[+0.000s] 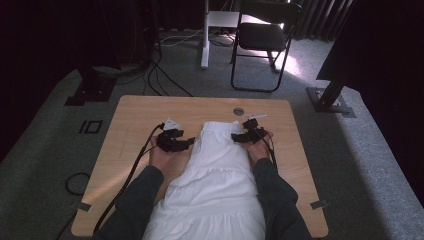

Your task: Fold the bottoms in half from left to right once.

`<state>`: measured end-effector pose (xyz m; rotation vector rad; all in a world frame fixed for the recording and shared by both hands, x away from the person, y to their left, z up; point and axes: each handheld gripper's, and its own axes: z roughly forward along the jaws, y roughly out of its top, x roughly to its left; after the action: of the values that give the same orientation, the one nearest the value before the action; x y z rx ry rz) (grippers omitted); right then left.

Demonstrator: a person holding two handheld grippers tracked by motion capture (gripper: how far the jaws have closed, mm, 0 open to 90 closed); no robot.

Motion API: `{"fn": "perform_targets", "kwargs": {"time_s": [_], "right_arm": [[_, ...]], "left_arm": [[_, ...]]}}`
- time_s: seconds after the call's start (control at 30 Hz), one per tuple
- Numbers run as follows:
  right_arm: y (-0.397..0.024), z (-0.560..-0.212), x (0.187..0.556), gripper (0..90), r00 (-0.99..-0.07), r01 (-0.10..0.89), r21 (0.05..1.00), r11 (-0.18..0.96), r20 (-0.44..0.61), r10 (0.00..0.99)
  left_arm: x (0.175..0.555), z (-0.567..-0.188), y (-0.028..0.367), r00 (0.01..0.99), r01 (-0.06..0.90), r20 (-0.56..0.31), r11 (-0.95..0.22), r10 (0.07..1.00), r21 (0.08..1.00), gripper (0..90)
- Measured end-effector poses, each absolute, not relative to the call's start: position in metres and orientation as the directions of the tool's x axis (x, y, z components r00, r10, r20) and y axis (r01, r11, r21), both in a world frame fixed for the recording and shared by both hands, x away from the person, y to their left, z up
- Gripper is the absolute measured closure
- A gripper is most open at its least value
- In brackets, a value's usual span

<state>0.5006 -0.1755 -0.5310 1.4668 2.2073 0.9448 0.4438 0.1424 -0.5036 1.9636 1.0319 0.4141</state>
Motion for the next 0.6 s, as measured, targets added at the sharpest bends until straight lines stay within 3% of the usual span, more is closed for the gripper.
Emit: {"fn": "perform_targets", "kwargs": {"time_s": [0.13, 0.3, 0.33, 0.4, 0.47, 0.5, 0.6], "right_arm": [[-0.173, -0.537, 0.507, 16.0, -0.399, 0.697, 0.674, 0.245, 0.081, 0.913], [-0.167, -0.542, 0.507, 40.1, -0.383, 0.71, 0.665, 0.233, 0.087, 0.92], [-0.167, -0.542, 0.507, 40.1, -0.383, 0.71, 0.665, 0.233, 0.087, 0.92], [-0.163, -0.545, 0.504, 53.2, -0.353, 0.71, 0.676, 0.2, 0.096, 0.93], [-0.162, -0.545, 0.503, 53.2, -0.353, 0.708, 0.677, 0.201, 0.092, 0.931], [-0.162, -0.545, 0.503, 54.8, -0.353, 0.708, 0.677, 0.201, 0.092, 0.931], [-0.159, -0.546, 0.499, 61.2, -0.36, 0.693, 0.684, 0.225, 0.058, 0.931]], "left_arm": [[0.456, -0.514, 0.134, 0.592, 0.522, -0.126, -0.26, 0.796, 0.813, 36.7], [0.468, -0.525, 0.123, 0.577, 0.551, -0.165, -0.233, 0.8, 0.801, 35.9], [0.468, -0.525, 0.123, 0.577, 0.551, -0.165, -0.233, 0.8, 0.801, 34.0], [0.477, -0.535, 0.116, 0.591, 0.564, -0.158, -0.265, 0.791, 0.782, 33.6], [0.477, -0.535, 0.116, 0.591, 0.564, -0.158, -0.265, 0.791, 0.782, 33.5], [0.481, -0.54, 0.116, 0.581, 0.577, -0.219, -0.206, 0.784, 0.791, 33.5], [0.482, -0.541, 0.114, 0.583, 0.576, -0.256, -0.171, 0.771, 0.799, 32.7]]}}
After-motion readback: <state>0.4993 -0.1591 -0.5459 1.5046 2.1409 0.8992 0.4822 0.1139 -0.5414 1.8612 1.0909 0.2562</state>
